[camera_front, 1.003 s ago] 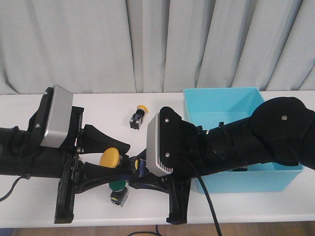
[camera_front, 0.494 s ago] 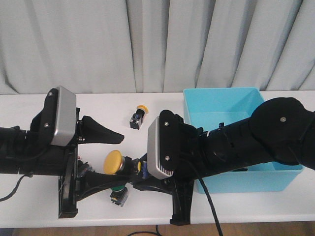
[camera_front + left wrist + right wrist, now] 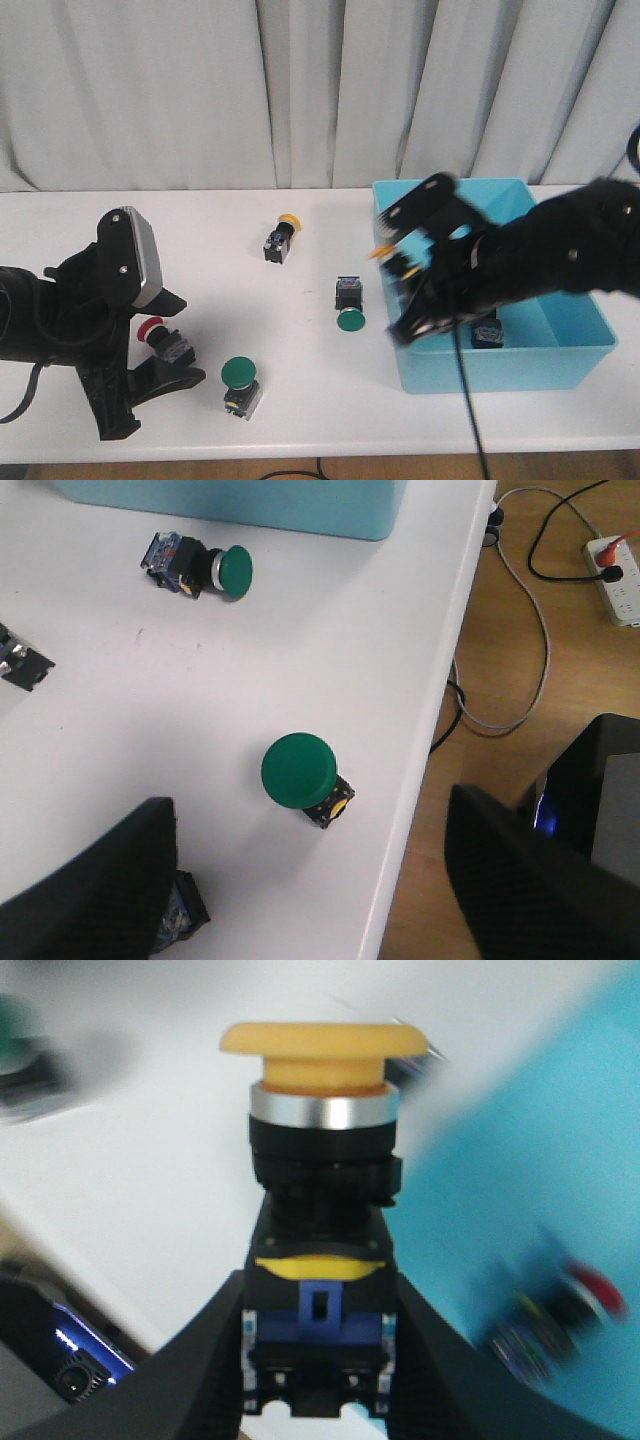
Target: Pick red and yellow buttons and place in box
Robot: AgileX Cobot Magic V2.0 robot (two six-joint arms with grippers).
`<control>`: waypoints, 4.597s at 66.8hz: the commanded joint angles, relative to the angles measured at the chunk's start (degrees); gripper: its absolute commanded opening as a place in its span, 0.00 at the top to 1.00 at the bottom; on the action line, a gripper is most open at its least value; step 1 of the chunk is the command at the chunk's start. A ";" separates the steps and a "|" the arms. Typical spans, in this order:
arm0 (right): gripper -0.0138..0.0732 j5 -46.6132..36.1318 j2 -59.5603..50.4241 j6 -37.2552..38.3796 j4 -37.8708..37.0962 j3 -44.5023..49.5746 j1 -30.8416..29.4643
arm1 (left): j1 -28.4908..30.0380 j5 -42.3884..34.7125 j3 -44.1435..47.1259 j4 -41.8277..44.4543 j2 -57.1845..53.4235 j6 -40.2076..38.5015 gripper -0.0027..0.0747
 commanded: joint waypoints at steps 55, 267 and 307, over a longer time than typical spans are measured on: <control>0.49 13.90 29.37 7.94 6.45 -24.08 -15.69 | -0.15 -0.94 -1.48 -1.94 -1.23 -1.53 0.27; 0.85 6.76 -39.95 6.09 2.96 19.01 -4.90 | -0.04 0.05 -1.26 6.74 -9.41 -1.53 0.98; 0.85 6.76 -39.95 6.09 2.96 19.01 -4.90 | 15.80 -26.95 21.52 23.03 -51.74 -53.84 0.98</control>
